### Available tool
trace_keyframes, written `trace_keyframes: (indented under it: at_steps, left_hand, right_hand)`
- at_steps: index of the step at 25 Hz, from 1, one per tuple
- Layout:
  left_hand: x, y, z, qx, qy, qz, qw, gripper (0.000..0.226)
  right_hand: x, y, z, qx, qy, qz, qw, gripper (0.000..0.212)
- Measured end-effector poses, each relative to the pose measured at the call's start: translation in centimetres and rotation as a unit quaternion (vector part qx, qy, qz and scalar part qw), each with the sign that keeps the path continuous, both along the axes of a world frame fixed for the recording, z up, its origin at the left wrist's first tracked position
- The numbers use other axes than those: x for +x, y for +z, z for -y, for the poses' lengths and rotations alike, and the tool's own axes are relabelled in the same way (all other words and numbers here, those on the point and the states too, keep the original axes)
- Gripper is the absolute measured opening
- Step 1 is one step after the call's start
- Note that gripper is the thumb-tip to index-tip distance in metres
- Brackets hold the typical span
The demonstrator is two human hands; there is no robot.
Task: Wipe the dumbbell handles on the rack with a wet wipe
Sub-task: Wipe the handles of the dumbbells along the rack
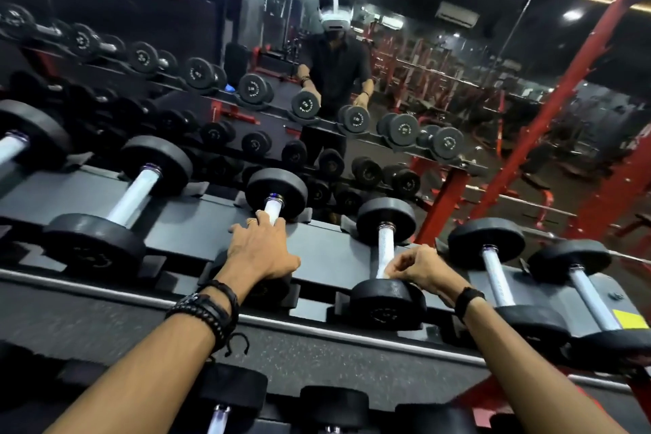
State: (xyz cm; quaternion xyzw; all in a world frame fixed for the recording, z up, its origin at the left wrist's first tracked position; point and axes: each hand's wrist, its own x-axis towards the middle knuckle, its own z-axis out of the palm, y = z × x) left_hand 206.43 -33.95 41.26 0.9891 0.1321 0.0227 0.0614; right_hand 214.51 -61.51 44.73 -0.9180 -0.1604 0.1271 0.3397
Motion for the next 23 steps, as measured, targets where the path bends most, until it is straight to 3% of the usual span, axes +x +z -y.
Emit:
trace_keyframes:
  at_steps: [3, 6, 8, 13, 16, 20, 23]
  left_hand:
    - [0.1, 0.1, 0.0, -0.001, 0.013, 0.023, 1.000, 0.062]
    - [0.1, -0.1, 0.2, -0.001, 0.034, 0.049, 0.998, 0.060]
    - [0.1, -0.3, 0.0, 0.002, 0.043, 0.055, 0.998, 0.063]
    - [0.2, -0.1, 0.3, 0.031, 0.064, 0.047, 0.996, 0.068]
    - [0.0, 0.3, 0.6, 0.028, 0.070, 0.040, 0.996, 0.065]
    - [0.1, 0.1, 0.7, 0.037, 0.070, 0.047, 0.996, 0.061]
    - [0.2, 0.3, 0.6, 0.026, 0.058, 0.040, 0.997, 0.060]
  right_hand:
    - [1.6, 1.2, 0.4, -0.025, 0.031, -0.141, 0.989, 0.013]
    - [2.9, 1.1, 1.6, -0.029, 0.073, -0.202, 0.976, 0.014]
    - [3.2, 0.4, 1.3, -0.036, 0.087, -0.178, 0.980, 0.013]
    - [3.6, -1.5, -1.8, -0.109, 0.143, 0.009, 0.984, 0.004]
    - [3.8, -1.4, -1.7, -0.105, 0.157, 0.009, 0.982, 0.006]
    - [3.4, -0.8, 1.4, -0.023, 0.152, -0.065, 0.986, 0.015]
    - [3.2, -1.0, -0.6, -0.089, 0.147, 0.022, 0.985, 0.024]
